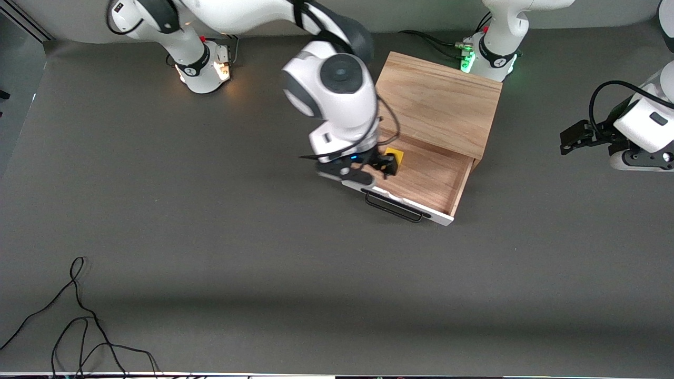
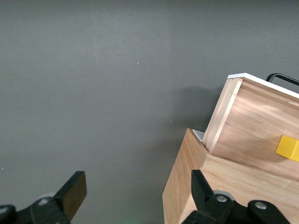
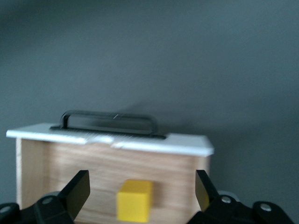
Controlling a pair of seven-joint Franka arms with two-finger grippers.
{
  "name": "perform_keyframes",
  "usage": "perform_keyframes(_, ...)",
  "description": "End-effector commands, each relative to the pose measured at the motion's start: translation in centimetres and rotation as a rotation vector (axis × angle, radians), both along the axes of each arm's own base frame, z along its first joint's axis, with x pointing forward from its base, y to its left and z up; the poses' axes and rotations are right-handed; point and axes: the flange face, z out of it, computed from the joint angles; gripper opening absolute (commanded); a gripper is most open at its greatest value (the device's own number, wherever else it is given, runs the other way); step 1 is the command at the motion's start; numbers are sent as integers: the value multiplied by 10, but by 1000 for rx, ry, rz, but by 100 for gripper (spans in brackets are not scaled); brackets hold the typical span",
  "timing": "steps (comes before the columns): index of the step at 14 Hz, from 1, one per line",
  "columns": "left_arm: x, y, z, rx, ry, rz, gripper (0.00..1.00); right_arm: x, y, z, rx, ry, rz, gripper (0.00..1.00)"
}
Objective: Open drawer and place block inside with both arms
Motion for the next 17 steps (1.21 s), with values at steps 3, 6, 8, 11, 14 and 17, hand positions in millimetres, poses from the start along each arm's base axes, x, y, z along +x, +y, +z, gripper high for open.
perform_keyframes(3,1,1,5,-2,8,-14,100,51,-166,74,-37,39,-58,100)
perform_keyframes(6,-1,2,8,-2,7,-14,100,76,-275,116,-23,14,-81,100)
perform_keyframes(8,-2,1,11,-2,2,-15,100,82,-325,129,-24,-8,-31,100)
perform_keyframes(11,-4,1,21,-1,-1,-15,100,76,-405,138,-46,-15,54,100)
perform_keyframes(14,-4,2,22,-2,1,-14,100,52,-478,141,-52,-29,143,100)
perform_keyframes(17,-4,1,22,0,4,-15,100,32,-540,139,-60,-63,263,100)
